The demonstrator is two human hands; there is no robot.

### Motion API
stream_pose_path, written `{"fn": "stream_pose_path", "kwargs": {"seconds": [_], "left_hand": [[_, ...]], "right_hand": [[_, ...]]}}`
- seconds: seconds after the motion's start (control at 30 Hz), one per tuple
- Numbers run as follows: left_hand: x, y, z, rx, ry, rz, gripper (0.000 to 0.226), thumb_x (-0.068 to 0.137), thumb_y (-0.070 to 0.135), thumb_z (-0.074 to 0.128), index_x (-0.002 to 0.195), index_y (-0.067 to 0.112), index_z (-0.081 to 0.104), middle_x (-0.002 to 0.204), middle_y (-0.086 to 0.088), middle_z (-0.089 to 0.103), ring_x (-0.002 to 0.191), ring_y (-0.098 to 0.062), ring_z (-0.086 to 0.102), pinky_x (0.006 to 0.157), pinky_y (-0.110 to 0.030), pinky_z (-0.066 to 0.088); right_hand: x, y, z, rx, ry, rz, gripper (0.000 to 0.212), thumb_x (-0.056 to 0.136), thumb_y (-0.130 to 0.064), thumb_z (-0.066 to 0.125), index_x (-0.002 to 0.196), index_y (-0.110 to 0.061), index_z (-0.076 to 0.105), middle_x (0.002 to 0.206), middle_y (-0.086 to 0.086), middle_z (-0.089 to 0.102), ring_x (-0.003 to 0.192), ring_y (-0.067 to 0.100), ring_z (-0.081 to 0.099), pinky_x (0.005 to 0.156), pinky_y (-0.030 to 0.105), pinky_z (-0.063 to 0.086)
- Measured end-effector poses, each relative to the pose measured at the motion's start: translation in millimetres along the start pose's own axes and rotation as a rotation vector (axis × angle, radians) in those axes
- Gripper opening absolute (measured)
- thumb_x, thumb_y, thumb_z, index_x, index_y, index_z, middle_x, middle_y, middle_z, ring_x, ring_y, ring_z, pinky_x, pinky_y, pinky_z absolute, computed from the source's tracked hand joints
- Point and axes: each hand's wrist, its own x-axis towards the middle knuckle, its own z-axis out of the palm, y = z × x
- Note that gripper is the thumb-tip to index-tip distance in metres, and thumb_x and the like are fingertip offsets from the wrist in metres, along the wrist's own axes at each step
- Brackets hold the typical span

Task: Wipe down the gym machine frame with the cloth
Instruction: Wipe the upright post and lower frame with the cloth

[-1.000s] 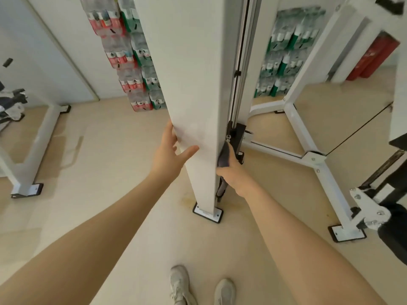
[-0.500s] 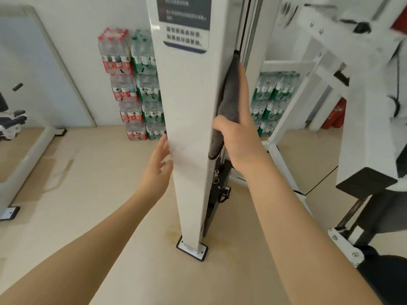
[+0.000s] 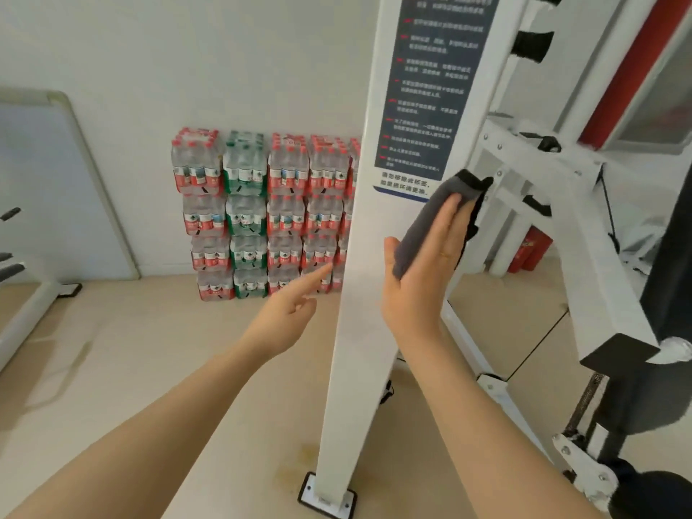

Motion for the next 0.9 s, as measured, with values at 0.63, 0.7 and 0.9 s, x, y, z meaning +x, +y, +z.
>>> {"fn": "stream_pose_path", "kwargs": {"seconds": [0.63, 0.7, 0.9], "left_hand": [[71.3, -66.0, -149.0, -0.062, -0.270, 0.174, 0.049, 0.096, 0.008, 0.041, 0.136, 0.036, 0.039, 0.131, 0.018, 0.045, 0.103, 0.001, 0.050, 0.094, -0.024, 0.038], [83.2, -70.1, -146.8, -0.041, -0.319, 0.188, 0.048, 0.097, 0.011, 0.042, 0.137, 0.036, 0.038, 0.134, 0.018, 0.043, 0.108, 0.001, 0.046, 0.092, -0.020, 0.032], [130.2, -56.5, -150.0, -0.063, -0.409, 0.256, 0.049, 0.096, 0.007, 0.040, 0.137, 0.034, 0.038, 0.130, 0.014, 0.046, 0.106, -0.003, 0.051, 0.090, -0.021, 0.036]], "right_hand": [[-48.4, -3.6, 79.3, -1.396, -1.074, -0.616, 0.035, 0.092, -0.034, 0.045, 0.094, -0.009, 0.069, 0.093, 0.007, 0.067, 0.094, 0.028, 0.059, 0.104, 0.039, 0.020], [-68.5, 3.3, 85.9, -1.386, -1.387, -0.595, 0.041, 0.097, -0.029, 0.030, 0.112, -0.008, 0.062, 0.111, 0.008, 0.062, 0.106, 0.029, 0.053, 0.107, 0.040, 0.019], [-2.2, -24.1, 72.3, -1.438, -0.860, -0.762, 0.050, 0.094, -0.035, 0.033, 0.099, -0.002, 0.071, 0.099, 0.016, 0.070, 0.108, 0.032, 0.061, 0.113, 0.041, 0.015]]}}
